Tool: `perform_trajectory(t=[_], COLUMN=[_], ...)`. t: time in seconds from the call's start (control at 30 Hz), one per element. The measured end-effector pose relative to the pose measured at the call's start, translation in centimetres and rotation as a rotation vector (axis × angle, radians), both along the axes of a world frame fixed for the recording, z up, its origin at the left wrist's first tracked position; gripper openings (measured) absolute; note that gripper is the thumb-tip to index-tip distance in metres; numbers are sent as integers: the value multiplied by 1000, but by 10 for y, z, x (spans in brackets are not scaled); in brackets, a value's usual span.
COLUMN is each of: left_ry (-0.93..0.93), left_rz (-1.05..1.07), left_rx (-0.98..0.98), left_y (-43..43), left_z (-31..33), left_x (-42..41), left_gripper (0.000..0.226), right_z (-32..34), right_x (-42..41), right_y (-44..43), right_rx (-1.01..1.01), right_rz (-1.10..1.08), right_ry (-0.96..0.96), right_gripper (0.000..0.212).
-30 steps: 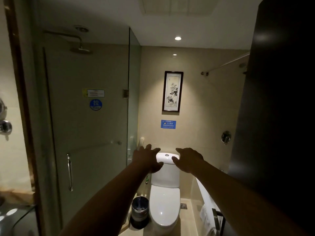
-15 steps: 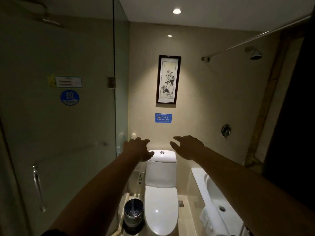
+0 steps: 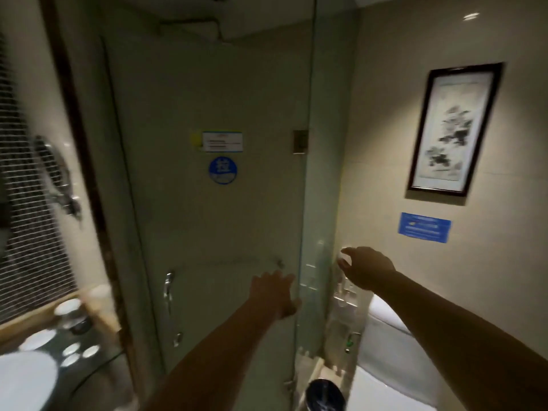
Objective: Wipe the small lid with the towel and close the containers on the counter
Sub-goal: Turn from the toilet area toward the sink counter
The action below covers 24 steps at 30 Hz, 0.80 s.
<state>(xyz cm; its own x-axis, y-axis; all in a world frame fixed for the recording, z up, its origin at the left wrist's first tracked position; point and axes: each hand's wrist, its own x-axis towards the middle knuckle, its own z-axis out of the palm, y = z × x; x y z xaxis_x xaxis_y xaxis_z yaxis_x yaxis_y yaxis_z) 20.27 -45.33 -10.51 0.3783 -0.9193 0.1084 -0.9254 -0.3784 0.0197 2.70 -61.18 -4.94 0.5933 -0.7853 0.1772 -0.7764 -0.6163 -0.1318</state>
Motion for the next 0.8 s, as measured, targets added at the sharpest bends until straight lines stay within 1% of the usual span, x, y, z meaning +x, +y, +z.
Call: perform_trajectory(t=[0.1, 0.17, 0.27, 0.33, 0.43, 0.53, 0.6, 0.7, 0.77, 0.8], left_ry=[-5, -22, 20, 20, 66, 136, 170, 199, 251, 285], left_rz=[208, 346, 580, 746, 958, 1041, 1069, 1117, 1140, 1155], left_rx=[18, 6, -6, 5, 49, 57, 72, 56, -15, -55], left_y=[33, 81, 177, 240, 315, 367, 395, 431, 456, 467], left_z=[-9, -10, -16, -29, -56, -76, -85, -92, -92, -92], left_x=[63, 100, 135, 142, 142, 143, 143, 143, 144, 146], left_gripper=[73, 72, 65, 62, 68, 75, 77, 84, 93, 94], right_z=[-11, -23, -45, -61, -82, -97, -105, -113, -115, -115], right_x=[93, 157, 234, 269, 301, 316, 323, 336, 345, 349], right_y=[-2, 24, 94, 151, 235, 301, 337, 383, 412, 425], right_rx=[-20, -10, -12, 7, 37, 18, -18, 1, 27, 38], right_rz=[217, 388, 668, 838, 1033, 1171, 1252, 1264, 1256, 1242], right_ry=[23, 45, 76, 90, 134, 147, 158, 216, 238, 237], right_gripper=[54, 53, 51, 48, 43, 38, 41, 46, 47, 48])
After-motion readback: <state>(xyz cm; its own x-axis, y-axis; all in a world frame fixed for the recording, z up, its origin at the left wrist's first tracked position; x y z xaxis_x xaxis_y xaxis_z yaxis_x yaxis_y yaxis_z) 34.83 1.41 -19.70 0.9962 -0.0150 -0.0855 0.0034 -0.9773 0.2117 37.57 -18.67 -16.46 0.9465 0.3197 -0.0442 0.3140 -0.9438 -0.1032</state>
